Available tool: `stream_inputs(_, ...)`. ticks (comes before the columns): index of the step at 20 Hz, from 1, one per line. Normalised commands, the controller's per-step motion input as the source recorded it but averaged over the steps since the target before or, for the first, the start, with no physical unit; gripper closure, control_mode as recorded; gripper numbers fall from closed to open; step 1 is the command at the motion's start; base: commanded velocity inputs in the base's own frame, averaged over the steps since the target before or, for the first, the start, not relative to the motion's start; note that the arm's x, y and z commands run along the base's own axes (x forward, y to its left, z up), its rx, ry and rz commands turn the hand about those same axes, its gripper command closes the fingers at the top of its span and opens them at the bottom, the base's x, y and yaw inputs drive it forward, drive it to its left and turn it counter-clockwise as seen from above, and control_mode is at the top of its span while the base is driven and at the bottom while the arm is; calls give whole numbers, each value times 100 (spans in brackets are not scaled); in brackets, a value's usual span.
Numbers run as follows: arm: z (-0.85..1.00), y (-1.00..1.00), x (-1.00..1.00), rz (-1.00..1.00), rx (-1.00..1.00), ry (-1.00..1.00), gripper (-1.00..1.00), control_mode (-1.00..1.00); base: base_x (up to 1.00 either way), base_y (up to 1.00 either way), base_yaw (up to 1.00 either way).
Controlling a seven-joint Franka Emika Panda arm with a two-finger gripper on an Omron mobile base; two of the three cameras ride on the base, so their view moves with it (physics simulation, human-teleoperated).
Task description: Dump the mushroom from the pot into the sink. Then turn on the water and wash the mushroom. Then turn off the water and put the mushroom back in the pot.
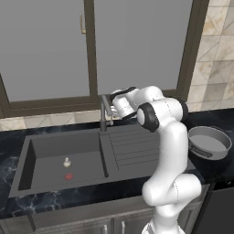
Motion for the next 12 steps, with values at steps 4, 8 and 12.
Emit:
stream_inputs(4, -9, -48, -5, -5, 3, 0, 100, -100, 0, 0, 0)
stream_inputs(8, -13, -61, -15, -6, 5, 0, 100, -100, 0, 0, 0)
stream_inputs(12, -15, -70, -21, -7, 6, 0, 100, -100, 0, 0, 0)
